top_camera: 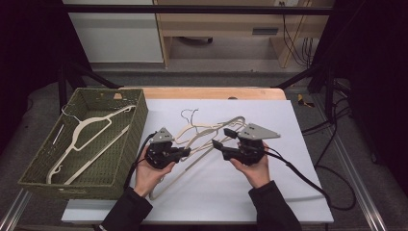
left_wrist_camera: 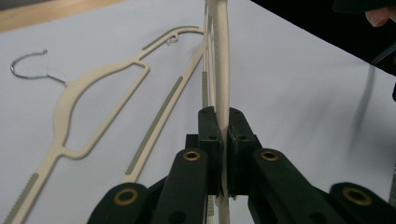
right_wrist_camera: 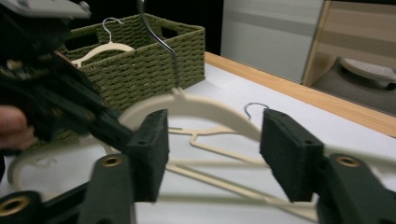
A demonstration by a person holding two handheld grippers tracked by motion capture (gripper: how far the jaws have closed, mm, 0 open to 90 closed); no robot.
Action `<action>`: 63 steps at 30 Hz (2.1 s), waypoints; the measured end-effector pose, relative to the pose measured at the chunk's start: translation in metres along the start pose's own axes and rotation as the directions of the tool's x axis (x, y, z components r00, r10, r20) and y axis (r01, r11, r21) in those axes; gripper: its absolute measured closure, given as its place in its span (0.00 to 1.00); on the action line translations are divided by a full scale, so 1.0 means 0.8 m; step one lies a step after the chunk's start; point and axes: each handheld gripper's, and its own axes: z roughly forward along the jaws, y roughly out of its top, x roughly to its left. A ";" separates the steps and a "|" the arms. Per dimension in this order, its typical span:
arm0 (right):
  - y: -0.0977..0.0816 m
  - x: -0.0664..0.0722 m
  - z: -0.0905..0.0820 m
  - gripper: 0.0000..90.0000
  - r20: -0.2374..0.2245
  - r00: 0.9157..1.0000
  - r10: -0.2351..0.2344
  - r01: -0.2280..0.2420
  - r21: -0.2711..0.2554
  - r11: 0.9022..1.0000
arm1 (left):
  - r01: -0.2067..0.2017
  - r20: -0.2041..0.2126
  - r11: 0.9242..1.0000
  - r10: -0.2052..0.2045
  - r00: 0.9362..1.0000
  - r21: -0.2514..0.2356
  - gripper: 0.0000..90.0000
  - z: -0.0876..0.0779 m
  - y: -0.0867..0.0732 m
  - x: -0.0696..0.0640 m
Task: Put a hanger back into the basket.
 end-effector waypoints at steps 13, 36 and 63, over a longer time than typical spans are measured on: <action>-0.045 -0.029 -0.073 0.12 0.059 0.997 0.045 -0.044 -0.006 0.999 | -0.094 -0.051 0.994 0.092 0.995 -0.048 0.96 -0.072 0.043 -0.017; -0.054 -0.041 -0.104 0.04 0.112 0.993 0.048 -0.046 -0.022 0.999 | -0.128 -0.162 0.988 0.114 0.980 -0.081 0.96 -0.206 0.076 0.049; -0.055 -0.040 -0.101 0.04 0.119 0.991 0.053 -0.053 -0.007 0.999 | -0.001 -0.288 0.998 -0.015 0.957 -0.056 0.96 -0.280 0.002 0.193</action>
